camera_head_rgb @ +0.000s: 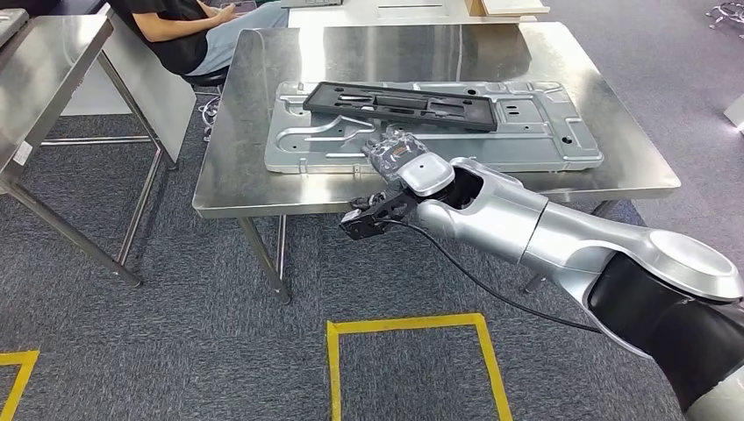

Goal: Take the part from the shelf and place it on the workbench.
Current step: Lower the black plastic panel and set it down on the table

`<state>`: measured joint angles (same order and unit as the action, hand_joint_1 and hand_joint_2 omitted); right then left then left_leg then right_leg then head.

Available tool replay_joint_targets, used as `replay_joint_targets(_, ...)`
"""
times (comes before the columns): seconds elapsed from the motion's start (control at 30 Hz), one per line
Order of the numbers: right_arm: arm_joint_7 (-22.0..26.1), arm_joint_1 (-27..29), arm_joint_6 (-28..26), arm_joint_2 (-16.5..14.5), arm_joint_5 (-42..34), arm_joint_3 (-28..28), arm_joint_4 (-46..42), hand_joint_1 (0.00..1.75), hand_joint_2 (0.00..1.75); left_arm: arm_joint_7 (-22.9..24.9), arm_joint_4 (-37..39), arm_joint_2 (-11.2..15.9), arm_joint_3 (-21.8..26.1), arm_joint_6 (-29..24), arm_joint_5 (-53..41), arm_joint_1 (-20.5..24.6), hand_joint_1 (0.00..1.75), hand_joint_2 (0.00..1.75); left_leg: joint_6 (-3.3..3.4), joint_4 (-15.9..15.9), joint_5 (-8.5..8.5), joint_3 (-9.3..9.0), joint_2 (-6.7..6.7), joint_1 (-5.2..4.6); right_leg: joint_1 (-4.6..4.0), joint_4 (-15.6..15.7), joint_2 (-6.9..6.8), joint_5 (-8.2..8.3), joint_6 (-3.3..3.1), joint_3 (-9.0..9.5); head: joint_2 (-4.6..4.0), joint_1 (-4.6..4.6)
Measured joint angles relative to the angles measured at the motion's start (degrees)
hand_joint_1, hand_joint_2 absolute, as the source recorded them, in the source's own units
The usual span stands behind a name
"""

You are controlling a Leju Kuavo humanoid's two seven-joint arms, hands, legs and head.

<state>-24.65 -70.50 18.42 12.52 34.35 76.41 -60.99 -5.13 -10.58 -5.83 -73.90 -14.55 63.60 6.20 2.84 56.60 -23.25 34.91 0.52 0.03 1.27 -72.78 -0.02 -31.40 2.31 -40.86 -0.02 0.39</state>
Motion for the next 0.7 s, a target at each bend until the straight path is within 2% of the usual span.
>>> replay_joint_targets(0.1,-0.01,-0.08,-0.07,0.04,0.01,0.00,-0.11,0.00,0.00,0.00,0.00,-0.02,0.00,0.07,-0.02,0.04,0.00,0.00,-0.63,1.34,0.43,1.73,-0.03,0.08,0.17,10.24,-0.03,3.07,-0.01,7.06,0.00,-0.03)
replay_joint_targets(0.13,-0.02,-0.11,-0.11,0.05,0.01,0.00,-0.18,0.00,0.00,-0.01,0.00,-0.03,0.00,0.08,-0.03,0.07,0.00,0.00,-0.93,1.73,0.57,2.11,-0.06,0.03,0.06,12.34,0.06,3.54,-0.27,8.34,0.00,-0.03)
replay_joint_targets(0.2,-0.10,-0.09,-0.21,0.10,-0.01,0.00,-0.31,0.00,0.00,-0.02,0.00,-0.03,0.00,0.08,-0.07,0.11,0.00,0.00,-1.66,2.11,1.05,2.60,-0.12,-0.11,-0.25,13.08,0.25,3.85,-1.00,8.60,0.01,-0.08)
replay_joint_targets(0.27,-0.27,-0.07,-0.25,0.18,-0.01,0.00,-0.36,0.00,0.00,-0.03,0.00,-0.01,0.00,0.06,-0.13,0.05,0.00,0.00,-2.37,2.28,1.26,2.97,-0.20,-0.05,-0.05,13.50,0.23,4.29,-1.84,8.16,0.01,-0.09)
replay_joint_targets(0.3,-0.38,-0.07,-0.26,0.21,-0.01,0.00,-0.40,0.00,0.00,-0.03,0.00,0.00,0.00,0.03,-0.14,0.02,0.00,0.00,-2.70,2.81,0.58,3.36,-0.25,0.02,0.07,13.65,0.20,4.71,-2.29,7.91,0.01,-0.12)
replay_joint_targets(0.33,-0.50,-0.08,-0.27,0.23,-0.01,0.00,-0.45,0.00,0.00,-0.03,0.00,0.01,-0.01,0.01,-0.16,0.00,0.00,0.00,-3.00,4.61,-1.14,4.11,-0.29,0.11,0.22,13.84,0.16,5.17,-2.70,7.57,0.01,-0.15)
replay_joint_targets(0.43,-0.69,0.02,-0.26,0.27,-0.05,0.00,-0.61,0.00,0.00,-0.02,0.00,0.01,-0.02,-0.03,-0.18,0.04,0.00,0.00,-3.71,15.06,-8.32,7.47,-0.29,0.38,0.27,13.92,0.15,6.44,-3.19,6.10,0.01,-0.26)
replay_joint_targets(0.47,-0.70,0.11,-0.26,0.31,-0.08,0.00,-0.64,0.00,0.00,-0.02,0.00,0.01,-0.02,-0.03,-0.19,0.05,0.00,0.00,-3.81,17.49,-9.38,7.87,-0.29,0.44,0.25,13.88,0.15,6.82,-3.15,5.56,0.00,-0.25)
replay_joint_targets(0.5,-0.72,0.20,-0.25,0.37,-0.11,0.00,-0.67,0.00,0.00,-0.01,0.00,0.01,-0.02,-0.03,-0.19,0.05,0.00,0.00,-3.83,18.06,-9.42,7.35,-0.29,0.46,0.23,13.84,0.15,7.17,-3.06,5.05,0.00,-0.26)
replay_joint_targets(0.53,-0.75,0.26,-0.25,0.44,-0.11,0.00,-0.69,0.00,0.00,0.03,0.00,0.02,-0.02,-0.05,-0.19,0.04,0.00,0.00,-3.75,16.61,-8.59,5.81,-0.29,0.48,0.23,13.81,0.15,7.49,-2.94,4.58,0.00,-0.26)
replay_joint_targets(0.57,-0.80,0.27,-0.25,0.51,-0.13,0.00,-0.74,0.00,0.00,0.08,0.00,0.02,-0.03,-0.08,-0.19,-0.03,0.00,0.00,-3.55,13.26,-7.23,3.28,-0.30,0.48,0.23,13.78,0.17,7.81,-2.78,4.19,0.00,-0.26)
replay_joint_targets(0.63,-0.91,0.25,-0.27,0.64,-0.14,-0.01,-0.95,0.00,0.00,0.15,0.00,0.07,-0.03,-0.17,-0.19,-0.23,0.00,0.00,-2.98,5.31,-5.62,-2.01,-0.37,0.30,0.22,13.80,0.18,8.38,-2.30,3.66,0.00,-0.24)
replay_joint_targets(0.67,-0.96,0.26,-0.28,0.70,-0.14,-0.01,-1.06,0.00,0.00,0.15,0.00,0.09,-0.04,-0.21,-0.19,-0.34,0.00,0.00,-2.70,2.67,-5.30,-3.64,-0.42,0.11,0.22,13.87,0.15,8.70,-1.94,3.55,0.00,-0.24)
replay_joint_targets(0.7,-0.99,0.27,-0.28,0.75,-0.14,-0.02,-1.14,0.00,0.00,0.14,0.00,0.12,-0.04,-0.24,-0.19,-0.36,0.00,0.00,-2.50,1.45,-5.34,-4.28,-0.48,-0.11,0.25,13.99,0.09,9.02,-1.55,3.48,0.00,-0.24)
